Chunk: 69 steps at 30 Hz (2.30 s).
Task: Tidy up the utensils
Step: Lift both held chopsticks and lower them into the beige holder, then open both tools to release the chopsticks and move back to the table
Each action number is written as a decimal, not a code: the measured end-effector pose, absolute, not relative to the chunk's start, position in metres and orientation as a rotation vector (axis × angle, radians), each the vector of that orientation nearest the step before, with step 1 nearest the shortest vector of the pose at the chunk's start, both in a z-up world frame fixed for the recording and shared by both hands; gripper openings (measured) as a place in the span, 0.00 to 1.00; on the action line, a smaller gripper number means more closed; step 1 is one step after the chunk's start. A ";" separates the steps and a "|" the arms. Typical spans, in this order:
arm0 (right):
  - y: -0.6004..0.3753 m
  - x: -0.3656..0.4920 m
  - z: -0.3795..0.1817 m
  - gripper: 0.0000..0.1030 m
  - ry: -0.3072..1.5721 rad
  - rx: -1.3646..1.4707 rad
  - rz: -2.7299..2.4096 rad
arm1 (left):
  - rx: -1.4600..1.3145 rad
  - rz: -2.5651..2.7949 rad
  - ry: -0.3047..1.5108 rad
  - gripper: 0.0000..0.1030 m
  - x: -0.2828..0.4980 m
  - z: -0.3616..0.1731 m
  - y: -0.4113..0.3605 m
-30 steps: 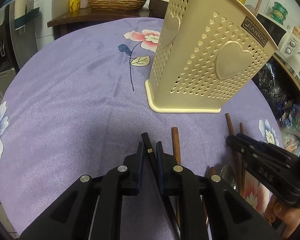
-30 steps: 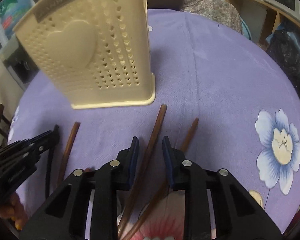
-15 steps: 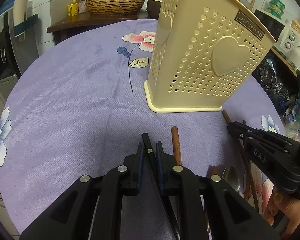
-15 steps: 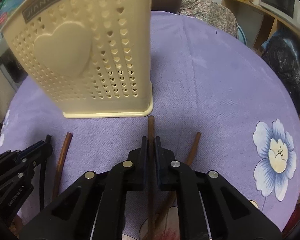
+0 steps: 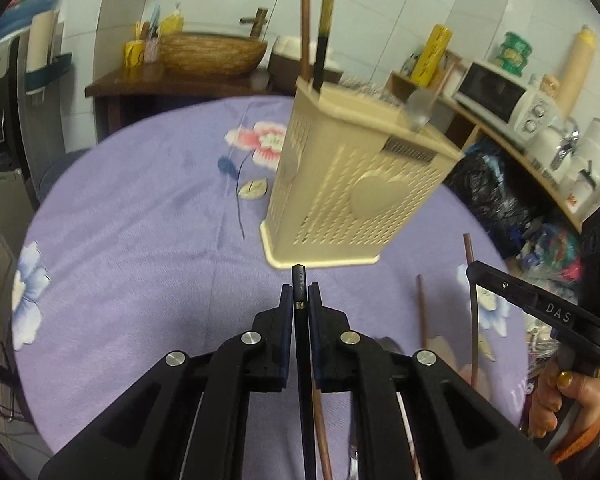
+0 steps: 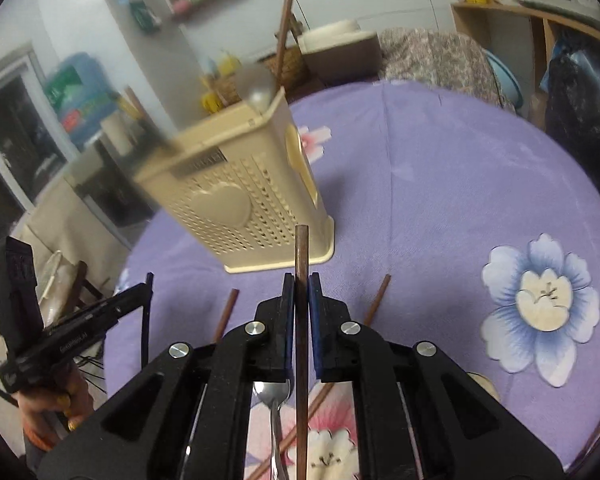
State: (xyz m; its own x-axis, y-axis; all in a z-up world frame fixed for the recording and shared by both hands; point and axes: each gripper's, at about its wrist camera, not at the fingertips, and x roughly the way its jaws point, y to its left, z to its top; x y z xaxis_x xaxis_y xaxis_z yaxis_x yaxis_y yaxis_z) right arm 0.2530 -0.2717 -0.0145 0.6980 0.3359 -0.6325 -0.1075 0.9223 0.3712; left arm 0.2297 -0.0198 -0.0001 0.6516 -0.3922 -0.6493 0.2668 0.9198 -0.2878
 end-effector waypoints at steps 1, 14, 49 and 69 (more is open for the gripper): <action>-0.275 0.243 -0.007 0.08 0.743 0.320 0.260 | -0.168 -0.385 0.752 0.09 0.225 0.008 -0.016; -0.327 0.168 0.053 0.08 0.582 0.315 0.286 | -0.127 -0.395 0.580 0.08 0.185 0.067 0.011; -0.258 0.338 0.190 0.08 0.327 0.196 0.213 | -0.112 -0.352 0.353 0.08 0.291 0.194 -0.040; -0.256 0.351 0.096 0.12 0.465 0.203 0.180 | -0.060 -0.312 0.519 0.43 0.296 0.099 -0.043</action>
